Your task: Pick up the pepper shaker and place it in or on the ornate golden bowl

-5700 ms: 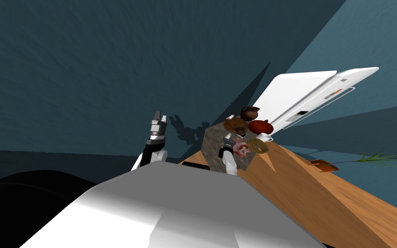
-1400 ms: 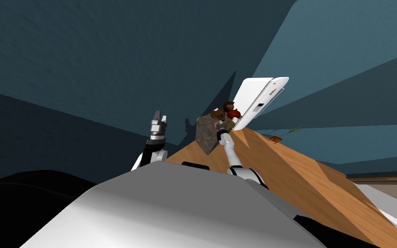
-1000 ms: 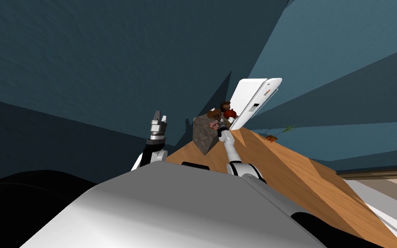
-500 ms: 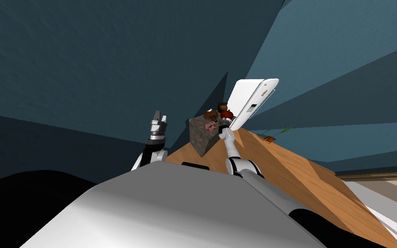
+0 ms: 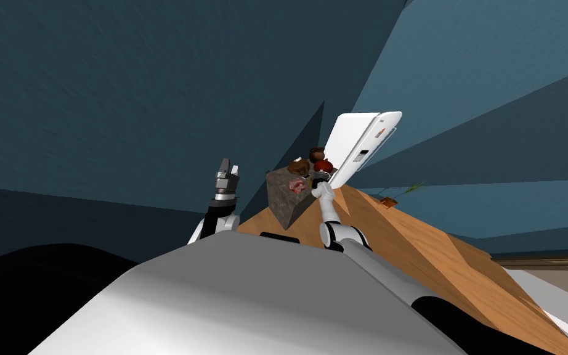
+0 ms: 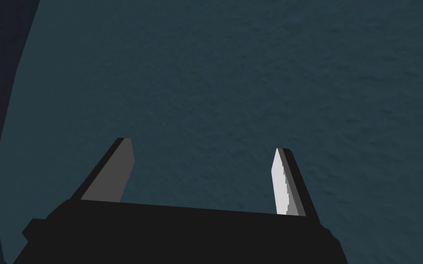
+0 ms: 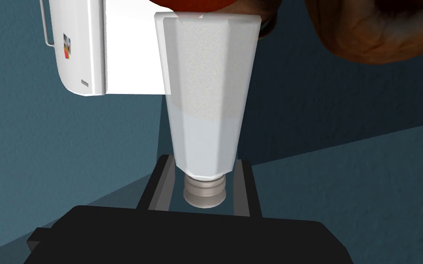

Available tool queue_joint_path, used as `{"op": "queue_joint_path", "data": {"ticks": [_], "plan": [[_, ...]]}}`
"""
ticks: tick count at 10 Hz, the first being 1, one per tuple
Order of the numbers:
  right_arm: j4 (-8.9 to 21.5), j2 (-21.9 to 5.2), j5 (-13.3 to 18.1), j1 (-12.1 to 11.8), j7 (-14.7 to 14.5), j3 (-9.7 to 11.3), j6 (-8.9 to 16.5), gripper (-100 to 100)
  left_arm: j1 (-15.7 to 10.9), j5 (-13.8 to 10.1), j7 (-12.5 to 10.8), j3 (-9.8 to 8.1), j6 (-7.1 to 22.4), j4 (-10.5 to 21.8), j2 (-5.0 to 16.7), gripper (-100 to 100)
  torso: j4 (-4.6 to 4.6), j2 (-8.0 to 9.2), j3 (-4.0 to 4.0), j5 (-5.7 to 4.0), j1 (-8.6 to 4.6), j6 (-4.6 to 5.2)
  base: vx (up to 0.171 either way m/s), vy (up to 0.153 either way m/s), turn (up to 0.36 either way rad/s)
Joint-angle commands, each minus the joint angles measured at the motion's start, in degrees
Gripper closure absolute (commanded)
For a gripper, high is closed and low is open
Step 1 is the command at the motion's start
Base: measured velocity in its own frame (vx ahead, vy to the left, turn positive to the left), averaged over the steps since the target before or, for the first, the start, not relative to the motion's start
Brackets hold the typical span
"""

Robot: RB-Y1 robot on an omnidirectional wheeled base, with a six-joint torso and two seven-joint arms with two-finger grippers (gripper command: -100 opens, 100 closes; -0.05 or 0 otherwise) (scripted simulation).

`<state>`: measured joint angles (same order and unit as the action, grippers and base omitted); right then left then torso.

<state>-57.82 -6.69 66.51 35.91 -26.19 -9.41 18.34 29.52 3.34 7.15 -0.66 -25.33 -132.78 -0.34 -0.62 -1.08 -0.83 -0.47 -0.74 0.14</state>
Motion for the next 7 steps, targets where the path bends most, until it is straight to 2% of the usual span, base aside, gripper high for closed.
{"op": "queue_joint_path", "data": {"ticks": [1,2,3,4,7], "plan": [[0.2,1.7,-0.6,0.1,-1.2,-1.3,1.5,100,0.0,0.0,0.0,0.0,0.0,0.0,0.0,0,0.0,0.0,0.0,0.0,0.0,0.0,0.176,-0.068,0.022],[0.4,2.7,-0.6,0.1,-1.5,-1.9,2.0,100,0.0,0.0,0.0,0.0,0.0,0.0,0.0,0,-0.02,-0.03,-0.02,0.01,0.13,-0.04,0.16,-0.053,0.017],[0.0,2.0,-0.8,-0.2,-1.2,-1.4,1.5,100,0.0,0.0,0.0,0.0,0.0,0.0,0.0,0,-0.01,0.02,0.0,0.02,0.22,-0.07,0.065,-0.025,0.009],[-0.1,2.1,-0.9,-0.3,-1.5,-1.5,1.7,-100,0.0,0.0,0.0,0.01,0.0,0.0,0.0,0,0.05,0.31,0.16,0.05,0.33,-0.06,0.014,-0.005,0.0],[-0.1,2.1,-0.9,-0.3,-1.5,-1.5,1.7,-100,0.0,0.0,0.0,0.01,0.0,0.0,0.0,0,0.15,0.69,0.4,0.09,0.45,-0.06,0.002,-0.001,0.0]]}}
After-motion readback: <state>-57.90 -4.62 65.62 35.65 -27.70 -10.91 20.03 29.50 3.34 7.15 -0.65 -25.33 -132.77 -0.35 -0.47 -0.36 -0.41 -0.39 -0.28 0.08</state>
